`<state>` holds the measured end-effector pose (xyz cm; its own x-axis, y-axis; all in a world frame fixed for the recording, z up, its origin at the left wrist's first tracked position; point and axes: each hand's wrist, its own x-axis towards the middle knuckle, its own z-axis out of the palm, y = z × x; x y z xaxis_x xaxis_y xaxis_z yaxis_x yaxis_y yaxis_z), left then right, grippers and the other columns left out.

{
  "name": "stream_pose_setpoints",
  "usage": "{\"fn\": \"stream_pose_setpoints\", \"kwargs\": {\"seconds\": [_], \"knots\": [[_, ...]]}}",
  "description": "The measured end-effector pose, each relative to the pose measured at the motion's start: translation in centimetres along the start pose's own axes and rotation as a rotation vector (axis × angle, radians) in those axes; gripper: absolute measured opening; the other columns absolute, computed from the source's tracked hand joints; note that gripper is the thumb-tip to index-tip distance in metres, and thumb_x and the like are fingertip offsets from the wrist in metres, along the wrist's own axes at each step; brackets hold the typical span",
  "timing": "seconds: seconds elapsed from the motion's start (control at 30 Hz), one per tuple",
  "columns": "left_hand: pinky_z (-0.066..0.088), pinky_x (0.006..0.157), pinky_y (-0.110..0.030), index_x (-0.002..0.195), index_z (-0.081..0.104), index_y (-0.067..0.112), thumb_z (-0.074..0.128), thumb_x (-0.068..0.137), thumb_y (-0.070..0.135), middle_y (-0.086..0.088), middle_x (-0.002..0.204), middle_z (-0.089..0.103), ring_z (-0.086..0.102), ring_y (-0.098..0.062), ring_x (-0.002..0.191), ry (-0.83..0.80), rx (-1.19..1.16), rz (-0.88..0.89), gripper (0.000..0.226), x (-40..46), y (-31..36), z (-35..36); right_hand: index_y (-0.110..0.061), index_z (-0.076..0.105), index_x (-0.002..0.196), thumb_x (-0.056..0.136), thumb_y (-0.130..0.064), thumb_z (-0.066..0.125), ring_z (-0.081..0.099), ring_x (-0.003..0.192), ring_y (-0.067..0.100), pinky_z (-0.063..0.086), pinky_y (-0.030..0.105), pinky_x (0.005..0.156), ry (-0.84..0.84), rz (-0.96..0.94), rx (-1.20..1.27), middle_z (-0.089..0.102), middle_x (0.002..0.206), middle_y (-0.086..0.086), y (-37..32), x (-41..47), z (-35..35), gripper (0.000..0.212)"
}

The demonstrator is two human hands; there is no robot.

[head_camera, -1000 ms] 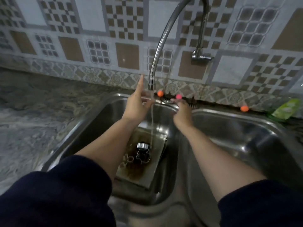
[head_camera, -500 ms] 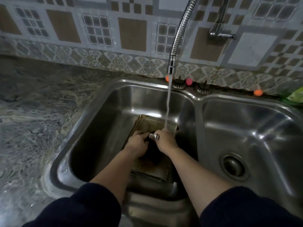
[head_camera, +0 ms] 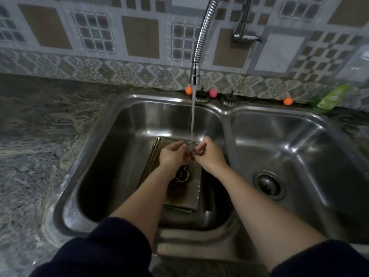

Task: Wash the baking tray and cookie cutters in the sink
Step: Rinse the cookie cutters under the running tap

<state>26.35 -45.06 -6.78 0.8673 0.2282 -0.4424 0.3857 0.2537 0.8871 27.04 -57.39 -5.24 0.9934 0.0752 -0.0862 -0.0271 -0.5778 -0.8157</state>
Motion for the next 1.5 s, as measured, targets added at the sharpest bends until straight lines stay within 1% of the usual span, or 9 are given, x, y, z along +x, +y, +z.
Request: {"fn": "stream_pose_setpoints", "kwargs": {"seconds": [0.2, 0.33, 0.53, 0.67, 0.8, 0.97, 1.13, 1.3, 1.5], "knots": [[0.057, 0.076, -0.026, 0.111, 0.068, 0.008, 0.055, 0.095, 0.010, -0.002, 0.084, 0.068, 0.067, -0.016, 0.077, 0.017, 0.100, 0.089, 0.020, -0.6, 0.1, -0.7, -0.023, 0.057, 0.124, 0.092, -0.020, 0.059, 0.063, 0.090, 0.013, 0.050, 0.025, 0.074, -0.147, 0.210, 0.233, 0.065, 0.106, -0.003, -1.0, 0.7, -0.3, 0.032], [0.057, 0.070, -0.024, 0.118, 0.065, 0.010, 0.052, 0.097, 0.009, -0.006, 0.090, 0.069, 0.069, -0.019, 0.081, -0.030, 0.141, 0.090, 0.025, -0.6, 0.2, -0.8, -0.022, 0.070, 0.106, 0.091, -0.013, 0.061, 0.054, 0.061, 0.009, 0.041, 0.019, 0.051, -0.066, 0.161, 0.183, 0.069, 0.093, 0.002, -1.3, 1.5, 0.1, 0.020], [0.058, 0.079, -0.034, 0.108, 0.064, 0.004, 0.057, 0.095, 0.025, -0.014, 0.097, 0.072, 0.072, -0.023, 0.084, -0.112, -0.136, -0.105, 0.027, -0.3, 2.5, 0.3, -0.017, 0.066, 0.118, 0.086, -0.001, 0.062, 0.064, 0.099, 0.014, 0.044, 0.017, 0.078, 0.059, -0.088, -0.127, 0.069, 0.108, 0.000, -2.5, 0.9, -0.4, 0.036], [0.056, 0.086, -0.033, 0.108, 0.064, 0.004, 0.063, 0.087, 0.002, -0.015, 0.100, 0.070, 0.070, -0.022, 0.086, -0.060, -0.163, -0.049, 0.021, 0.0, 3.5, 1.0, -0.019, 0.072, 0.101, 0.085, -0.001, 0.064, 0.057, 0.089, 0.006, 0.044, 0.010, 0.076, 0.139, -0.181, -0.143, 0.055, 0.105, -0.004, -1.5, 0.7, -1.2, 0.026], [0.056, 0.081, -0.025, 0.107, 0.066, 0.004, 0.060, 0.089, 0.000, -0.013, 0.098, 0.071, 0.070, -0.017, 0.084, -0.086, -0.133, 0.028, 0.020, -0.5, 3.5, 1.0, -0.022, 0.073, 0.091, 0.081, -0.002, 0.071, 0.061, 0.088, 0.009, 0.053, 0.024, 0.087, 0.124, -0.096, 0.029, 0.054, 0.102, -0.007, -1.0, 1.2, -1.2, 0.022], [0.057, 0.072, -0.027, 0.113, 0.065, 0.004, 0.054, 0.092, 0.000, -0.010, 0.092, 0.073, 0.070, -0.021, 0.086, -0.135, -0.054, 0.098, 0.024, -1.0, 3.2, 0.4, -0.021, 0.052, 0.134, 0.081, -0.006, 0.072, 0.059, 0.109, 0.015, 0.051, 0.027, 0.091, 0.030, 0.073, 0.086, 0.060, 0.124, 0.000, -2.0, 1.4, -1.4, 0.059], [0.057, 0.064, -0.016, 0.121, 0.061, 0.010, 0.059, 0.091, 0.004, -0.001, 0.090, 0.069, 0.067, -0.011, 0.077, -0.078, 0.066, 0.153, 0.031, -1.7, 3.0, 0.2, -0.016, 0.064, 0.119, 0.081, -0.005, 0.071, 0.058, 0.107, 0.015, 0.039, 0.017, 0.082, 0.109, -0.256, -0.372, 0.059, 0.119, -0.001, -3.1, 1.1, -1.2, 0.041], [0.060, 0.062, -0.027, 0.085, 0.068, 0.009, 0.066, 0.086, 0.002, -0.006, 0.078, 0.070, 0.069, -0.020, 0.070, 0.061, 0.068, 0.231, 0.007, -2.1, 2.9, 0.9, -0.010, 0.063, 0.121, 0.076, 0.003, 0.070, 0.054, 0.107, 0.024, 0.044, 0.030, 0.088, 0.155, -0.507, -0.501, 0.058, 0.116, 0.005, -2.3, 0.3, -1.7, 0.048], [0.060, 0.065, -0.032, 0.090, 0.073, 0.019, 0.069, 0.085, 0.022, 0.002, 0.074, 0.072, 0.071, -0.015, 0.066, 0.159, 0.391, 0.326, 0.007, -2.8, 3.8, 1.4, -0.012, 0.056, 0.132, 0.085, -0.006, 0.068, 0.057, 0.114, 0.015, 0.045, 0.021, 0.091, -0.089, 0.043, 0.154, 0.060, 0.126, 0.004, -1.7, -0.2, -3.9, 0.049]]}}
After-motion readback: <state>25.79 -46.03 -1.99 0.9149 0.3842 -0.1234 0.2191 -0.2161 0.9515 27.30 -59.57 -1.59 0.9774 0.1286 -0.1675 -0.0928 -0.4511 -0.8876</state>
